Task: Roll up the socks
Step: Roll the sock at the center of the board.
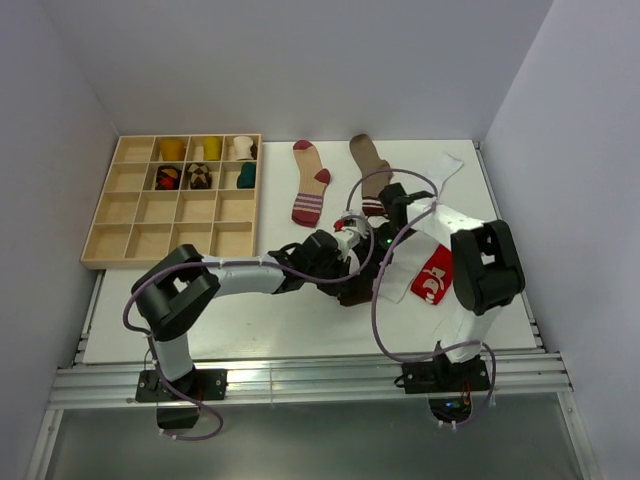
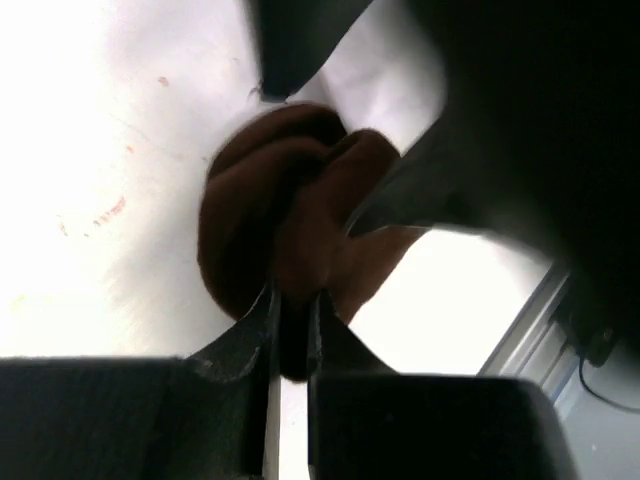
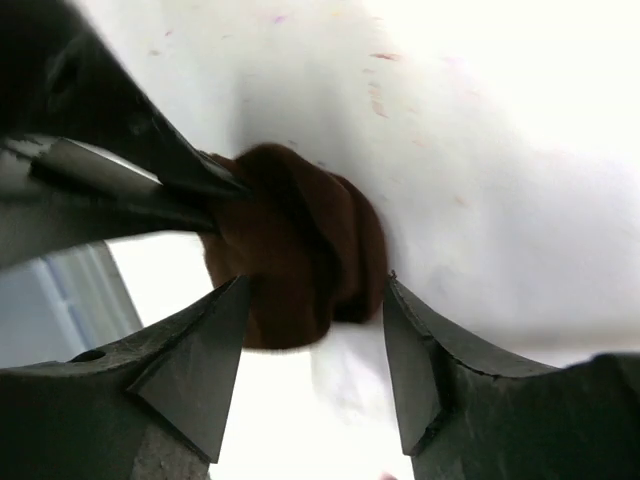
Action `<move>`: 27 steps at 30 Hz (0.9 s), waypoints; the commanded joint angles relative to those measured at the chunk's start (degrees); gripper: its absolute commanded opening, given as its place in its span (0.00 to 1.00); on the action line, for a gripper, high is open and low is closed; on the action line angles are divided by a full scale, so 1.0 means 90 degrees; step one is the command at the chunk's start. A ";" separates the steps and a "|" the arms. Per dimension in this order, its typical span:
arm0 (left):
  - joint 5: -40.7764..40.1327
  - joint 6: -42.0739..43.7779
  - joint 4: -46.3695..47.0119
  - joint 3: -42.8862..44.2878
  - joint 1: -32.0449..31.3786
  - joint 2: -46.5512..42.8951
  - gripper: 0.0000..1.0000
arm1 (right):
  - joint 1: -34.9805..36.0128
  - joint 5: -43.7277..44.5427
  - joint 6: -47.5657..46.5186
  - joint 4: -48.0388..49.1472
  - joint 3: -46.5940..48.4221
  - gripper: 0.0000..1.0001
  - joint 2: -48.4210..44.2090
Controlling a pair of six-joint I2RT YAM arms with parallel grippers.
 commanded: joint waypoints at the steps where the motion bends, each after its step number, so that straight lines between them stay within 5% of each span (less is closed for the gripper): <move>1: -0.0298 -0.0081 -0.1311 0.0341 -0.0041 0.0257 0.00 | -0.0378 -0.0035 -0.0061 0.0723 -0.0256 0.64 -0.0812; 19: 0.0873 -0.0218 -0.2934 0.1426 0.0603 0.0725 0.00 | -0.0672 0.0071 -0.1067 0.2306 -0.2932 0.69 -0.3988; 27: 0.1166 -0.0062 -0.3364 0.1787 0.0662 0.1067 0.00 | 0.0642 0.1301 -0.0931 0.3290 -0.3869 0.70 -0.4808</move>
